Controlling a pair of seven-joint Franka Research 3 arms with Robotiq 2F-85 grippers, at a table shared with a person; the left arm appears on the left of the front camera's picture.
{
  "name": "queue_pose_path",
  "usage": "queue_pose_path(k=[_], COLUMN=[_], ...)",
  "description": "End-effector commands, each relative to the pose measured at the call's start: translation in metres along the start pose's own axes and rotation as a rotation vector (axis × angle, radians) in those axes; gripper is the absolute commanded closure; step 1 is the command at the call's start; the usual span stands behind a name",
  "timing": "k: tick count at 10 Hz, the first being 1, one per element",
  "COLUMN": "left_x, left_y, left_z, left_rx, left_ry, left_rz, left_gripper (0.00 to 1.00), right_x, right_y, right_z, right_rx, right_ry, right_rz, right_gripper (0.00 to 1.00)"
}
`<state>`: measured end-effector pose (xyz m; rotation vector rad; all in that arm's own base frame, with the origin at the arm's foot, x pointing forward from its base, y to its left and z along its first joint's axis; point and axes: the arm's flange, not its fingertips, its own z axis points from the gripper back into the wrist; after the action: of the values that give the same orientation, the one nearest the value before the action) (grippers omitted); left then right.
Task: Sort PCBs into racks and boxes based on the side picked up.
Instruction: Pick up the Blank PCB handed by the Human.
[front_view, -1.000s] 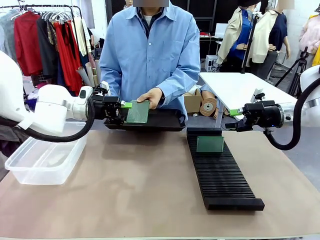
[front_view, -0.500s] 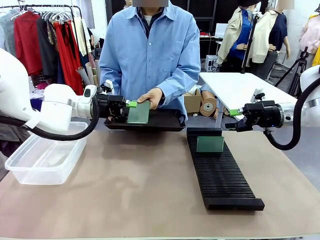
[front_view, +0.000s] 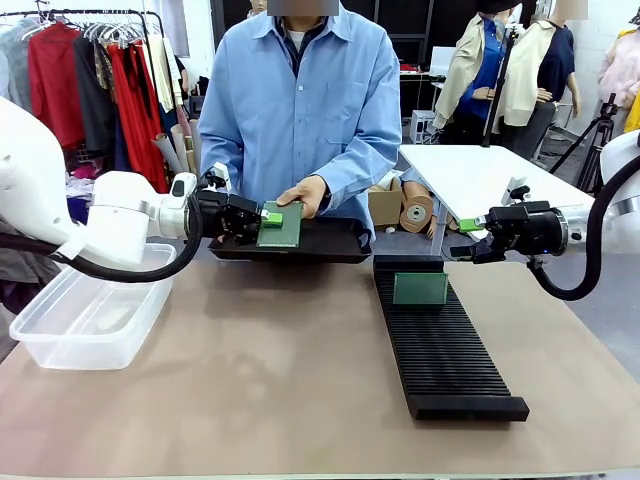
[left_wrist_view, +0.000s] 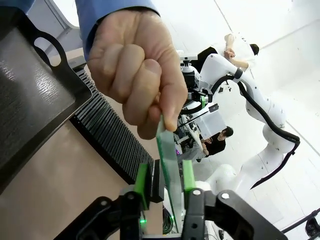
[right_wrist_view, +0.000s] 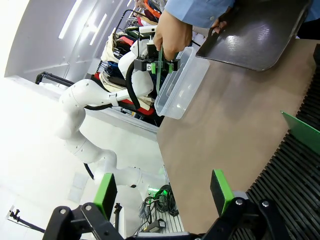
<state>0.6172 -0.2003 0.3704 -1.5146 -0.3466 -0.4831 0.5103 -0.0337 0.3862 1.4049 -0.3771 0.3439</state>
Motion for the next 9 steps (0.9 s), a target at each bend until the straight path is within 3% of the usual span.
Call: queue_pose_path(k=[1,9], left_x=[0.0069,0.0002], left_y=[-0.0024,-0.0001], left_z=[-0.0018,0.0001], left_rx=[-0.011,-0.001], left_ry=[-0.022,0.0], left_rz=[0.015,0.003], left_gripper=[1.0,1.0], right_x=[0.0037,0.0037], right_y=[-0.0001,-0.0001], right_z=[-0.0009,-0.0009], right_rx=[0.002,0.002], right_ry=[-0.011,-0.011], right_rz=[0.024,0.024], right_gripper=[0.0,0.0])
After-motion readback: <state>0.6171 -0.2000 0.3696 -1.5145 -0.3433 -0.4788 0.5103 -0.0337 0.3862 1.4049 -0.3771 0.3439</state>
